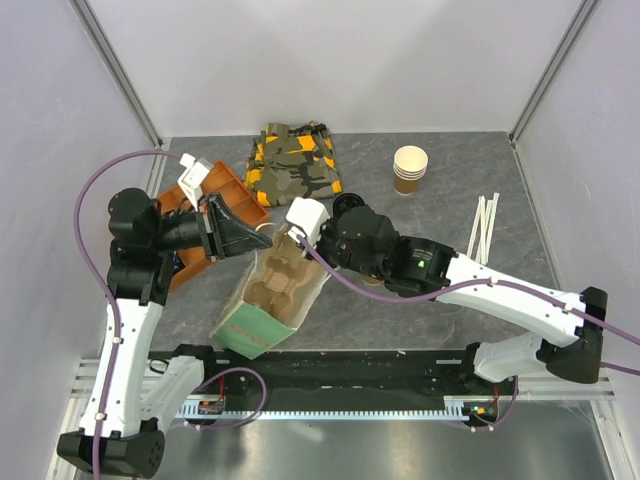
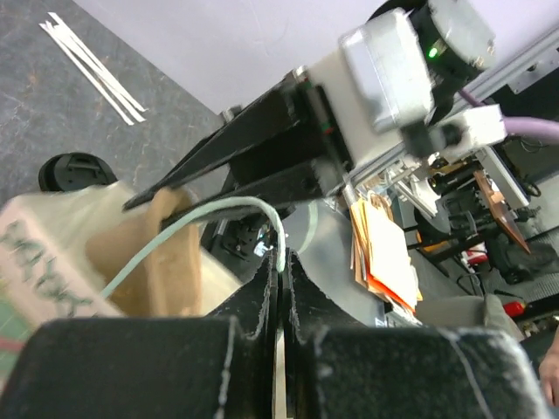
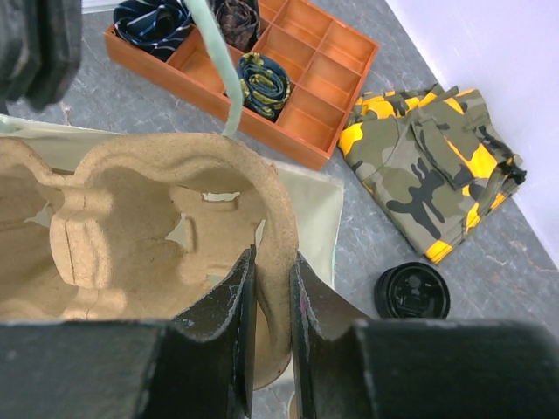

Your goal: Pack the takeout coffee

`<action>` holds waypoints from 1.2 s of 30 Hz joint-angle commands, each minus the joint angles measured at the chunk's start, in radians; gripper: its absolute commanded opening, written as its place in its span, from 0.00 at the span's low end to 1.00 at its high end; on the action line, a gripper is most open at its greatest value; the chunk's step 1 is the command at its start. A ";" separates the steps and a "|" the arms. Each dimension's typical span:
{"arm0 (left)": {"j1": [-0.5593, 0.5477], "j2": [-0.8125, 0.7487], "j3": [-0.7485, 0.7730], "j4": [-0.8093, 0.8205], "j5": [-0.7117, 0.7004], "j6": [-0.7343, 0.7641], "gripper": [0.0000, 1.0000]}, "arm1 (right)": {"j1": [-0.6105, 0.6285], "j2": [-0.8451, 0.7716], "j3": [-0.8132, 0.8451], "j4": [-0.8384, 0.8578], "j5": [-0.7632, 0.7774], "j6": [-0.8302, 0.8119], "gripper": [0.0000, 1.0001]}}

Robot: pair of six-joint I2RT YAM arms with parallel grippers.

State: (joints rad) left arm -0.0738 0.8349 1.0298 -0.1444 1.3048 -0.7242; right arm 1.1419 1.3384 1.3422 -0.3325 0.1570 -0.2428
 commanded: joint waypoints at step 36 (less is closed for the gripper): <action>0.172 0.081 0.159 -1.057 -0.368 1.169 0.57 | 0.021 -0.038 0.015 -0.065 0.067 -0.056 0.00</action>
State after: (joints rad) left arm 0.1143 0.9085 1.2022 -1.2175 0.9577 0.3759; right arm 1.1549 1.3094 1.3666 -0.4202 0.2115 -0.2928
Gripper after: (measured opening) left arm 0.648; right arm 0.246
